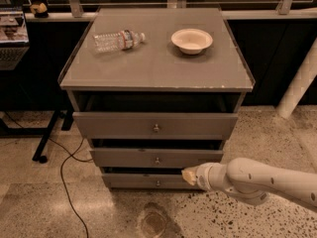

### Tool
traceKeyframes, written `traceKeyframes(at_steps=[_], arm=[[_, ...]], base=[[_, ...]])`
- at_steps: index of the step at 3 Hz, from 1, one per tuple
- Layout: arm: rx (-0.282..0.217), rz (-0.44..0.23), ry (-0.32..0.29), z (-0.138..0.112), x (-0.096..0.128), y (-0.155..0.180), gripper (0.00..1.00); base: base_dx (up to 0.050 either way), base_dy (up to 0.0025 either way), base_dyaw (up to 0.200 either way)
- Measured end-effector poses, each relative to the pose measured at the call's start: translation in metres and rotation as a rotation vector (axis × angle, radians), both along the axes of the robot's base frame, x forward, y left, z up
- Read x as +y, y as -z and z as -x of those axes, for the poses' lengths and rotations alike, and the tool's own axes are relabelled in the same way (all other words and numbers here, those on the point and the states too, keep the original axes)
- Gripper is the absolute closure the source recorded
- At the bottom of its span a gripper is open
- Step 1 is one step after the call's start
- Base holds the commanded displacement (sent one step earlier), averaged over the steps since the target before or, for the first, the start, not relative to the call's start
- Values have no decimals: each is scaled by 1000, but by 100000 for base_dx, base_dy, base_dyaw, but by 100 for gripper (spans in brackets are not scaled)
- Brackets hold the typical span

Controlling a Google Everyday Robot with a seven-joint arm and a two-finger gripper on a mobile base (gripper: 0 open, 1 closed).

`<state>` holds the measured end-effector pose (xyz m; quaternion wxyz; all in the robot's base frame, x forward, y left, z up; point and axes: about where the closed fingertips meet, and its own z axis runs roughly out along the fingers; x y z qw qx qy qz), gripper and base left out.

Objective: Open bottom drawer

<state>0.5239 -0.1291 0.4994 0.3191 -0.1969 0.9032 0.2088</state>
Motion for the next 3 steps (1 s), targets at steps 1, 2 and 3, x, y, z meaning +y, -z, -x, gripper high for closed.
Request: traceKeyframes(at_steps=[1, 2, 3], arm=[[-45, -22, 29, 2, -6, 11, 100], [-103, -78, 59, 0, -27, 43, 100], [-109, -145, 66, 1, -39, 73, 100]], base=[[0, 0, 0], [0, 0, 0], [0, 0, 0]])
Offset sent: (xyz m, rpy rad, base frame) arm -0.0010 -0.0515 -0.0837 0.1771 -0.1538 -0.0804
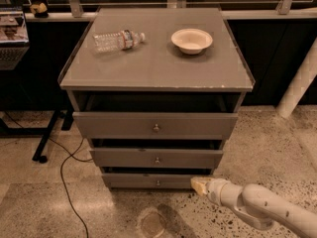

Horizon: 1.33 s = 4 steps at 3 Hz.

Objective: Open bottom drawer

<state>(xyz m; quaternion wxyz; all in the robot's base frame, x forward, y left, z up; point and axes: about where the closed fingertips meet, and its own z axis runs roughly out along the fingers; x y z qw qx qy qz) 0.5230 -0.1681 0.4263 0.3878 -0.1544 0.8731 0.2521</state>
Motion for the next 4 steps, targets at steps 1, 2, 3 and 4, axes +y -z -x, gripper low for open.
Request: traceKeyframes(at_steps=[1, 2, 3, 4], arm=[[24, -39, -6, -3, -7, 29, 100], [66, -56, 4, -8, -12, 56, 100], [112, -55, 19, -13, -16, 79, 100], [170, -50, 57, -18, -25, 96, 100]], base=[[0, 0, 0], [0, 0, 0], [0, 0, 0], [0, 0, 0]])
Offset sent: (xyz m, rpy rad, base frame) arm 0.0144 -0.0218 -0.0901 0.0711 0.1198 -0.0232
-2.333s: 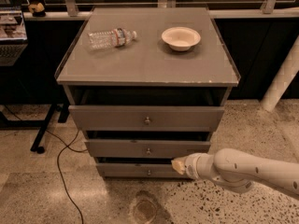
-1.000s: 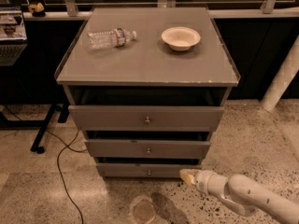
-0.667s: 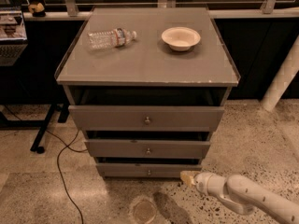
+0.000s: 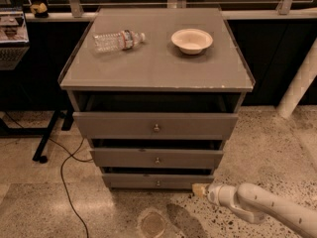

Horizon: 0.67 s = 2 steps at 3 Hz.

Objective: Open bottom drawer

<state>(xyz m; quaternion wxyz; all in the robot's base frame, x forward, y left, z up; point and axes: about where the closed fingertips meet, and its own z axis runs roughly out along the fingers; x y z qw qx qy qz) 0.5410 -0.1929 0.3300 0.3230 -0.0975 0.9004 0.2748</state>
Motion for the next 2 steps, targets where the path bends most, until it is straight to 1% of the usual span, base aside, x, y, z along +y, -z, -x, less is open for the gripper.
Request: traceKeyframes(at_steps=[1, 2], arm=[[5, 1, 1, 1, -1, 1, 100], [5, 9, 52, 0, -3, 13, 100]], base=[[0, 0, 0], [0, 0, 0]])
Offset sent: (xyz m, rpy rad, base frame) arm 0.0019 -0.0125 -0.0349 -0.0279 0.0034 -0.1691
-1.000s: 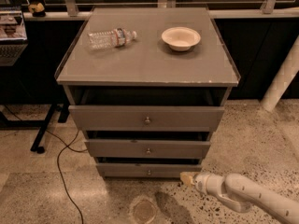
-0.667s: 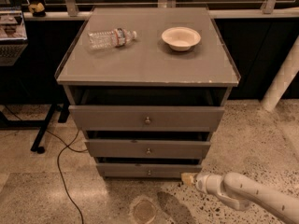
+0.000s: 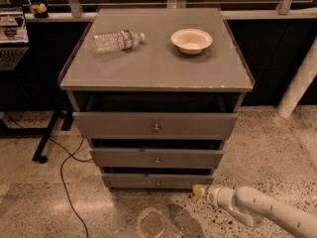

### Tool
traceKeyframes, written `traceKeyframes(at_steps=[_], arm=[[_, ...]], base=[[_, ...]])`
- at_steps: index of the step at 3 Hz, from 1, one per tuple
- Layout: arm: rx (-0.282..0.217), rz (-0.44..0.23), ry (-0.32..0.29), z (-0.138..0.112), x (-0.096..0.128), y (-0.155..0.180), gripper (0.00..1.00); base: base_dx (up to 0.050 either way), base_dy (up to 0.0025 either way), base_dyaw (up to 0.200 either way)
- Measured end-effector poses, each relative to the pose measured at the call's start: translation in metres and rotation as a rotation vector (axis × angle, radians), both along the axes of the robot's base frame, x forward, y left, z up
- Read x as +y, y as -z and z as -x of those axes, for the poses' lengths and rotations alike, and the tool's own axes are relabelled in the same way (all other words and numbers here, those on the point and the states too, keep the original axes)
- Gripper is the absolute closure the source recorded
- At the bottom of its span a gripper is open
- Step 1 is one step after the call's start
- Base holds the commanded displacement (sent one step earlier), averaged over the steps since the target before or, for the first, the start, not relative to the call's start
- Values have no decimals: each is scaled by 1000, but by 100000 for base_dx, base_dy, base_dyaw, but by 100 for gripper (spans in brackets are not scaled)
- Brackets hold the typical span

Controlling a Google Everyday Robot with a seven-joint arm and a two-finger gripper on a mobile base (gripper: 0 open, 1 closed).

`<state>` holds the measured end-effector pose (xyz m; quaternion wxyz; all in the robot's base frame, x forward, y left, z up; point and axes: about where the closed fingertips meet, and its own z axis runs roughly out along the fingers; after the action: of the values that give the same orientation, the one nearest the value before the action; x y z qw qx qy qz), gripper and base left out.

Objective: Open bottom drawer

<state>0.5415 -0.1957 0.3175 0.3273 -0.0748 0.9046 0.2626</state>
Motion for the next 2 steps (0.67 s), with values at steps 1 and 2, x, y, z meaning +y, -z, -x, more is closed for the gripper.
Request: traceKeyframes(at_steps=[1, 2], arm=[[-2, -17, 55, -6, -11, 28, 100], [16, -29, 52, -20, -18, 56, 100]], base=[[0, 0, 0], [0, 0, 0]])
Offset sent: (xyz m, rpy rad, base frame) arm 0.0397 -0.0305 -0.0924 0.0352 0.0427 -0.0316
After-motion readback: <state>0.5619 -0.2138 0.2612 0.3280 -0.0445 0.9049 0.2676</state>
